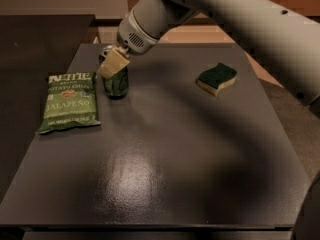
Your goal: Move green can near green jalapeno chip bag
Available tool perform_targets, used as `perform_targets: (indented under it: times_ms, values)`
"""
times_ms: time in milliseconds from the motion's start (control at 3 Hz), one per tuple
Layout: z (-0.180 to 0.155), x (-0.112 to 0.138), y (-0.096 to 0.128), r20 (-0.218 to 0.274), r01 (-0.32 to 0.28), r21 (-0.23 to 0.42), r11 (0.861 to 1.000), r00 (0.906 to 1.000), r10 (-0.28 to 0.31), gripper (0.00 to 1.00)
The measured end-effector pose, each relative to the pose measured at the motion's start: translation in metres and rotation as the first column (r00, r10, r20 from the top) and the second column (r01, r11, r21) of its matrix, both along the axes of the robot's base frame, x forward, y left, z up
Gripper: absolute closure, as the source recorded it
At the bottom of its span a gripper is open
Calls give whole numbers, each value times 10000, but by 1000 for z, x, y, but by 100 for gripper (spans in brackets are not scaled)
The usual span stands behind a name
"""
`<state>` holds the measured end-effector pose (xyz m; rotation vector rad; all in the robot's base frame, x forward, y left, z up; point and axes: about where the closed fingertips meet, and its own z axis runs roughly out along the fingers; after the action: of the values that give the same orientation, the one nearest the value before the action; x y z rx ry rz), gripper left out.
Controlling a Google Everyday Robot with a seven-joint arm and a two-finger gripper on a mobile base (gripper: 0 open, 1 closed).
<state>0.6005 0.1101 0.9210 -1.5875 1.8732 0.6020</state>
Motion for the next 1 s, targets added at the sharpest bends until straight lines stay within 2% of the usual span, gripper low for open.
perform_targets:
  times_ms: [1000]
  values:
    - [-18, -4, 12, -144, -279, -230, 9993, 9995, 276, 12]
